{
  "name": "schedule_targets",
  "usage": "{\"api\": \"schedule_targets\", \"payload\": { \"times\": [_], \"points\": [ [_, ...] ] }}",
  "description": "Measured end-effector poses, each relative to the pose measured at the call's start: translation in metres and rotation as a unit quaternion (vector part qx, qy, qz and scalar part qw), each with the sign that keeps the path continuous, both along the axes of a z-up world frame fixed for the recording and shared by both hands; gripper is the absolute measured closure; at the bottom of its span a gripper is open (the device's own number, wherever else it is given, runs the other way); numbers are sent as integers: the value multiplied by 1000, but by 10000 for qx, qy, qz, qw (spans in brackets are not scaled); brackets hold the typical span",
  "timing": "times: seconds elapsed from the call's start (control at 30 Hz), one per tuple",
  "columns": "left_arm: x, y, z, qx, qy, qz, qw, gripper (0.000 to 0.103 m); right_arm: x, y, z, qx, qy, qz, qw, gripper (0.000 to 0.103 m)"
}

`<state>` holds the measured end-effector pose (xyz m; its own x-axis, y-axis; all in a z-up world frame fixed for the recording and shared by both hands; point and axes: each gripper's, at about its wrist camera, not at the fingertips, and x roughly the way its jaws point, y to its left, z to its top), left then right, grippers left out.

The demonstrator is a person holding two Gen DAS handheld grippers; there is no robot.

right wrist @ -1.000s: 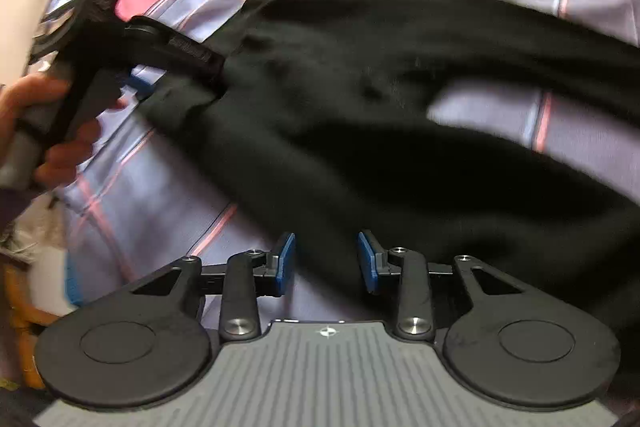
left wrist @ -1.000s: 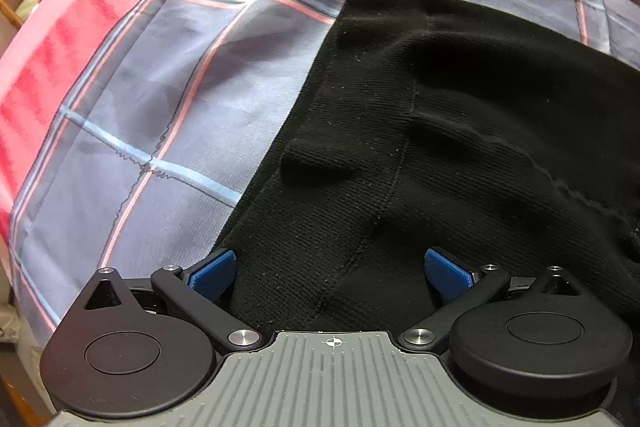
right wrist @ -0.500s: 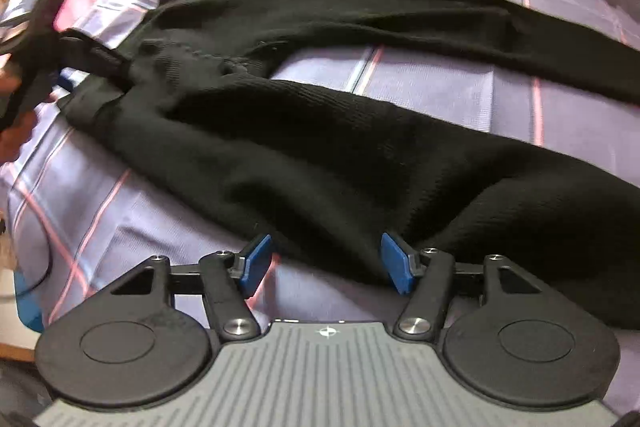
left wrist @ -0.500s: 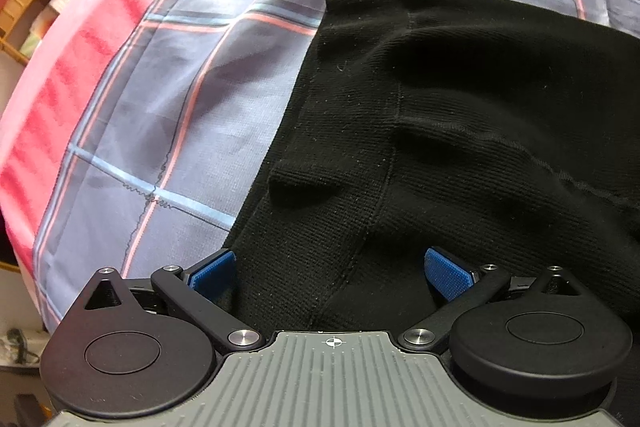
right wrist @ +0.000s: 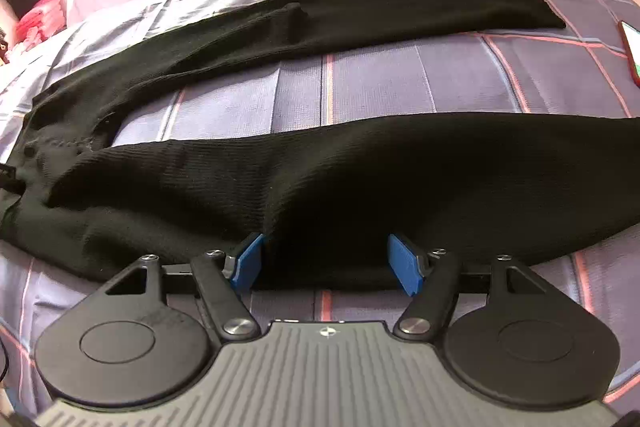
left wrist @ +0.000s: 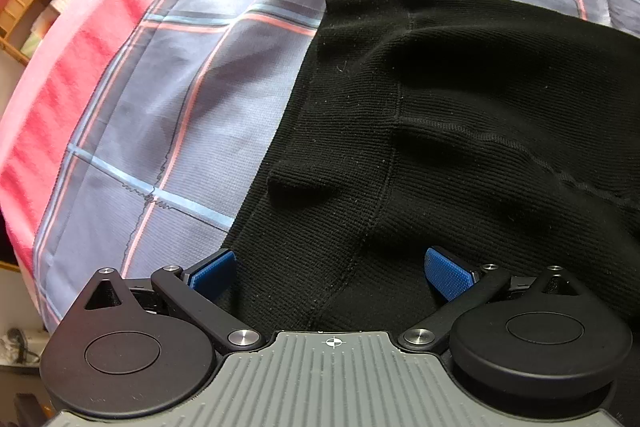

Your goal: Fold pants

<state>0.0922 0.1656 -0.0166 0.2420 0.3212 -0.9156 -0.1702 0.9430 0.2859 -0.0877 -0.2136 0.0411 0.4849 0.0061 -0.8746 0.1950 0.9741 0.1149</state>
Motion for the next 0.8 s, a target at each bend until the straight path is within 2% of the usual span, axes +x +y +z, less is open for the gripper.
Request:
{"api": "schedule_targets", "payload": {
  "times": [0.07,0.13,0.2,0.27,0.37,0.43,0.5,0.57,0.63,0.67,0.7,0.73,0.77,0.8],
  "points": [
    [1,0,0,-1,12,2,10000,0,10,-11,6,106,-309,-258,9991,29],
    [1,0,0,2,19,-8,10000,0,15,-20,11,-65,-544,-592,9967,27],
    [1,0,0,-3,23,-17,10000,0,17,-29,6,-345,-475,-851,9946,21],
    [1,1,-1,-18,21,-31,10000,0,20,-42,-13,-187,10,-969,9951,20],
    [3,3,-1,-67,56,-4,10000,0,6,-47,-4,-292,-159,-815,9961,22],
    [5,5,-2,-68,82,46,9999,0,-2,-63,6,-371,-441,-1182,9913,22],
    [6,6,-2,-67,110,76,9999,0,-10,-88,11,-358,-650,-1794,9810,22],
    [6,4,-1,-23,125,88,9999,0,-10,-115,11,-584,-640,-2587,9621,21],
    [6,0,1,38,113,103,9999,0,-6,-141,3,-678,-417,-3315,9401,21],
    [6,-2,3,52,109,127,9998,0,-6,-151,0,-543,-374,-3527,9334,27],
    [5,-4,6,42,80,140,9999,0,-6,-156,0,-408,-484,-3609,9305,29],
    [3,-7,9,-4,7,121,9999,0,-6,-155,1,-409,-615,-3490,9342,48],
    [2,-10,13,-68,-88,87,9999,0,-4,-153,2,-357,-662,-3160,9458,93],
    [0,-13,18,-147,-218,49,9996,0,-4,-150,3,-360,-622,-3026,9504,98]
  ]
}}
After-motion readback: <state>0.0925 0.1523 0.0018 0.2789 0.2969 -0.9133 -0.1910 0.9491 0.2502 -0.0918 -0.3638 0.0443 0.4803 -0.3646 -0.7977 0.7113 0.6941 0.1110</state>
